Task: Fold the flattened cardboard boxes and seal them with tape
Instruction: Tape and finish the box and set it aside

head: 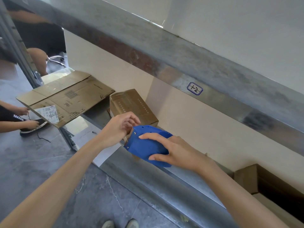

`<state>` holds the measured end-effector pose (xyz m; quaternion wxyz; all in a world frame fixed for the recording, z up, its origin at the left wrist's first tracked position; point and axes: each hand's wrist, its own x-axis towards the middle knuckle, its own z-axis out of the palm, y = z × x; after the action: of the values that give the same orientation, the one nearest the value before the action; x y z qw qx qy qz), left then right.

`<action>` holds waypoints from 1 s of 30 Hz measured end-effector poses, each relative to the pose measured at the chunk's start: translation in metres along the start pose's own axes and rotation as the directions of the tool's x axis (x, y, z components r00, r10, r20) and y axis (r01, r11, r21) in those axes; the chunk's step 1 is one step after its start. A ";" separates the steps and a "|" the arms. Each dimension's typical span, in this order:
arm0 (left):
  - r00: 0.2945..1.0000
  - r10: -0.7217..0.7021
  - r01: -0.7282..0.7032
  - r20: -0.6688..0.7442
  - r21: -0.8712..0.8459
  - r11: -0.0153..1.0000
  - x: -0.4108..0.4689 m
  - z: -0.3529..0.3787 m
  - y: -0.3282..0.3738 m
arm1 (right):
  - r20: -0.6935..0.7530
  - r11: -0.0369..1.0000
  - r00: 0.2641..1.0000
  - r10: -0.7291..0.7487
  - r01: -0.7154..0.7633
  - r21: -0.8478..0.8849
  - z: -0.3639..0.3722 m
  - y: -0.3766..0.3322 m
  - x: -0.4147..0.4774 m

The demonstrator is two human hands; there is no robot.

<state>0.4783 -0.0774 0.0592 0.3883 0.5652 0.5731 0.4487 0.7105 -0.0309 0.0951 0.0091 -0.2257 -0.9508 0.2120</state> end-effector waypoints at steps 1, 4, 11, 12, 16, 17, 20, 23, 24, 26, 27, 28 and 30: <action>1.000 -0.001 0.001 -0.003 0.011 1.000 0.000 0.000 0.000 | -0.005 1.000 1.000 0.001 -0.001 0.008 0.001 0.000 0.000; 1.000 0.009 -0.009 -0.001 0.044 0.999 -0.001 -0.003 -0.001 | -0.014 1.000 1.000 0.017 -0.017 0.022 0.000 0.003 -0.002; 0.991 0.054 -0.030 -0.124 0.187 0.982 -0.010 -0.032 -0.012 | -0.092 0.988 0.990 0.103 -0.113 -0.107 -0.020 0.029 -0.016; 0.986 0.040 -0.009 -0.162 0.189 0.982 -0.012 -0.044 -0.017 | -0.110 0.982 0.983 0.146 -0.157 -0.106 -0.025 0.036 -0.022; 0.990 0.064 -0.034 -0.123 0.228 0.973 -0.019 -0.047 -0.023 | -0.096 0.970 0.976 0.195 -0.207 -0.131 -0.032 0.052 -0.028; 0.991 0.074 -0.046 -0.113 0.235 0.971 -0.020 -0.041 -0.024 | -0.086 0.965 0.976 0.200 -0.211 -0.154 -0.030 0.053 -0.026; 0.990 0.057 -0.027 -0.128 0.221 0.975 -0.024 -0.029 -0.030 | -0.069 0.953 0.974 0.214 -0.223 -0.206 -0.029 0.061 -0.027; 0.986 0.080 -0.044 -0.149 0.233 0.972 -0.029 -0.023 -0.036 | -0.069 0.948 0.973 0.221 -0.231 -0.219 -0.029 0.064 -0.034; 0.984 0.099 -0.066 -0.147 0.216 0.974 -0.030 -0.020 -0.036 | -0.073 0.947 0.972 0.222 -0.232 -0.221 -0.028 0.064 -0.035; 0.982 0.128 -0.100 -0.139 0.194 0.976 -0.029 -0.016 -0.037 | -0.084 0.941 0.972 0.218 -0.232 -0.248 -0.027 0.067 -0.036; 0.982 0.131 -0.103 -0.134 0.198 0.975 -0.028 -0.015 -0.037 | -0.083 0.937 0.972 0.221 -0.235 -0.258 -0.027 0.068 -0.037; 0.983 0.129 -0.101 -0.128 0.207 0.973 -0.026 -0.014 -0.039 | -0.080 0.935 0.970 0.229 -0.242 -0.260 -0.027 0.070 -0.039; 0.982 0.132 -0.100 -0.133 0.225 0.969 -0.024 -0.012 -0.041 | -0.081 0.934 0.967 0.240 -0.253 -0.253 -0.025 0.072 -0.041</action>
<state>0.4560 -0.1008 0.0218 0.2539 0.6023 0.6117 0.4456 0.7808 0.0199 0.0916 -0.0243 -0.3473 -0.9341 0.0787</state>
